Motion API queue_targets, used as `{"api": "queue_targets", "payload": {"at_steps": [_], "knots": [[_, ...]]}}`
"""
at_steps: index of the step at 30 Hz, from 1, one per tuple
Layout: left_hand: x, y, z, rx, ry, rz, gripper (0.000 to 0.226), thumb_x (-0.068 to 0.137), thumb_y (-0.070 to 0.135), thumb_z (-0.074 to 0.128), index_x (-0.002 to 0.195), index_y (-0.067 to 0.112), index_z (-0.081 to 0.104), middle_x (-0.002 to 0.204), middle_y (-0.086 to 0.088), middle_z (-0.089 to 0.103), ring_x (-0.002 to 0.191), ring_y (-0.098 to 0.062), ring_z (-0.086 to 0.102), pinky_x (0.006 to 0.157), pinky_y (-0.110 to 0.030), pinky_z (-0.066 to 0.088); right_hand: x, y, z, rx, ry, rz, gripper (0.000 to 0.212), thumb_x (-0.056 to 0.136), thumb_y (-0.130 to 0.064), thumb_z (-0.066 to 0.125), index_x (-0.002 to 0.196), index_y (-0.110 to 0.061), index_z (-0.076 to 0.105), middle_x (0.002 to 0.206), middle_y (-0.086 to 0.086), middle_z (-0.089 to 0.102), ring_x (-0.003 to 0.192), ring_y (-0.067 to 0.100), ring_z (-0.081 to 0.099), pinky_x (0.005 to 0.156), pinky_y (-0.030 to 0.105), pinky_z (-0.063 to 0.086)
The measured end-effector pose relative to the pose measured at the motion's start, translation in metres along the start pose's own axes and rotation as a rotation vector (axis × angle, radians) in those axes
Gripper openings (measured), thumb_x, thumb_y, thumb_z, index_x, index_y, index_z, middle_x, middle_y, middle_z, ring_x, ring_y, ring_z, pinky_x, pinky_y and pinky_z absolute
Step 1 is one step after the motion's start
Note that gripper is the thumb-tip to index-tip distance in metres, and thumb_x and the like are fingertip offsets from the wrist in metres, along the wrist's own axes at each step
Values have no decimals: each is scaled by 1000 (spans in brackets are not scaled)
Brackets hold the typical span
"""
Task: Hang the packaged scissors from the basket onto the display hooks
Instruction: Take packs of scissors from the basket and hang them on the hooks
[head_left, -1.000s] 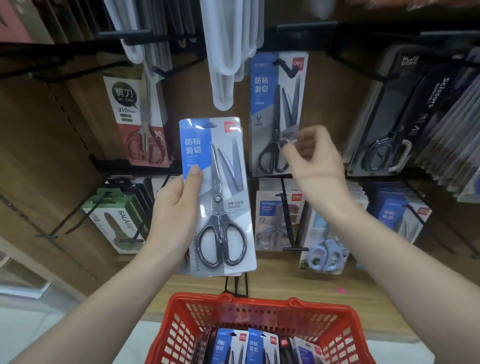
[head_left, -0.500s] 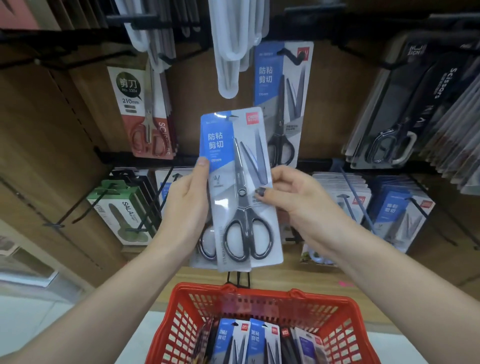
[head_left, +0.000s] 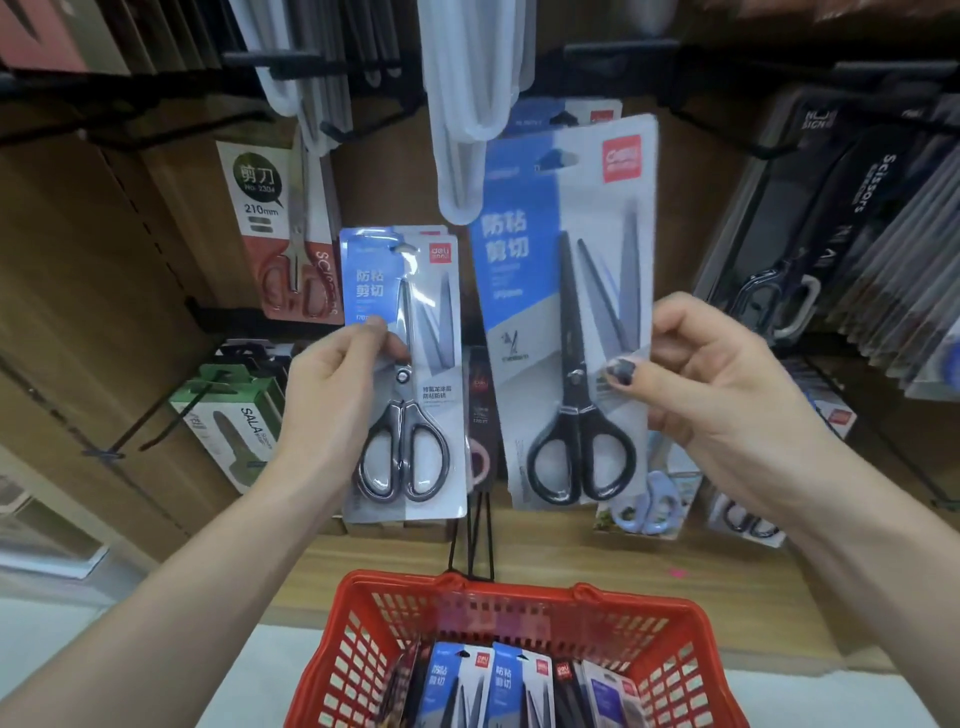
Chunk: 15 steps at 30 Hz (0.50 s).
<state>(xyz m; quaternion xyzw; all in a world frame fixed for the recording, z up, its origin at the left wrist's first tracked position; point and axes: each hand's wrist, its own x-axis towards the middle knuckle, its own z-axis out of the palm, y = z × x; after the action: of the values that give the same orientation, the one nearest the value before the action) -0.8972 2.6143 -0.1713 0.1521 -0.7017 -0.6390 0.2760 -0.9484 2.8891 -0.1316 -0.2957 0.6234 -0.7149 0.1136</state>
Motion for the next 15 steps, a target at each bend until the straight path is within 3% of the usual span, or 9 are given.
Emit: {"api": "queue_targets", "payload": {"at_steps": [3, 5, 7, 9, 13, 15], "knots": [[-2, -1, 1, 23, 2, 4, 42, 103, 39, 56, 67, 26, 74, 80, 12, 73, 80, -3, 67, 86, -32, 51, 0, 1, 0, 13, 70, -28, 56, 76, -44, 89, 94, -4, 53, 95, 47, 52, 93, 40, 46, 78, 57, 31], [-3, -1, 2, 38, 5, 7, 42, 102, 40, 56, 67, 26, 74, 79, 14, 72, 78, 1, 65, 81, -28, 48, 2, 3, 1, -1, 117, -52, 34, 80, -36, 87, 93, -14, 64, 95, 28, 72, 86, 40, 57, 79, 57, 37], [-4, -2, 2, 54, 6, 8, 40, 100, 41, 56, 68, 25, 73, 81, 15, 73, 78, 2, 64, 82, -29, 47, 4, 7, 4, -32, 155, -44, 13, 87, -20, 81, 91, -25, 69, 97, 12, 79, 85, 32, 72, 76, 49, 51], [-6, -2, 3, 68, 9, 17, 40, 102, 41, 56, 68, 26, 73, 81, 15, 72, 77, 3, 63, 82, -29, 45, 9, 8, 8, -43, 177, -23, 12, 90, -17, 71, 89, -28, 71, 97, 11, 80, 85, 25, 76, 74, 47, 59], [-9, 2, 6, 77, -6, 27, 39, 101, 40, 56, 68, 26, 73, 81, 16, 72, 79, 3, 64, 84, -28, 45, 31, 14, 14, -18, 267, 28, 7, 88, -19, 72, 91, -20, 65, 97, 28, 72, 86, 32, 65, 85, 56, 52], [-11, 4, 7, 58, -35, 14, 34, 94, 40, 58, 68, 25, 72, 83, 16, 71, 83, -1, 64, 90, -31, 46, 50, 19, 14, -16, 336, 54, 11, 92, -12, 71, 91, -15, 61, 93, 25, 66, 89, 32, 59, 89, 57, 50]]}}
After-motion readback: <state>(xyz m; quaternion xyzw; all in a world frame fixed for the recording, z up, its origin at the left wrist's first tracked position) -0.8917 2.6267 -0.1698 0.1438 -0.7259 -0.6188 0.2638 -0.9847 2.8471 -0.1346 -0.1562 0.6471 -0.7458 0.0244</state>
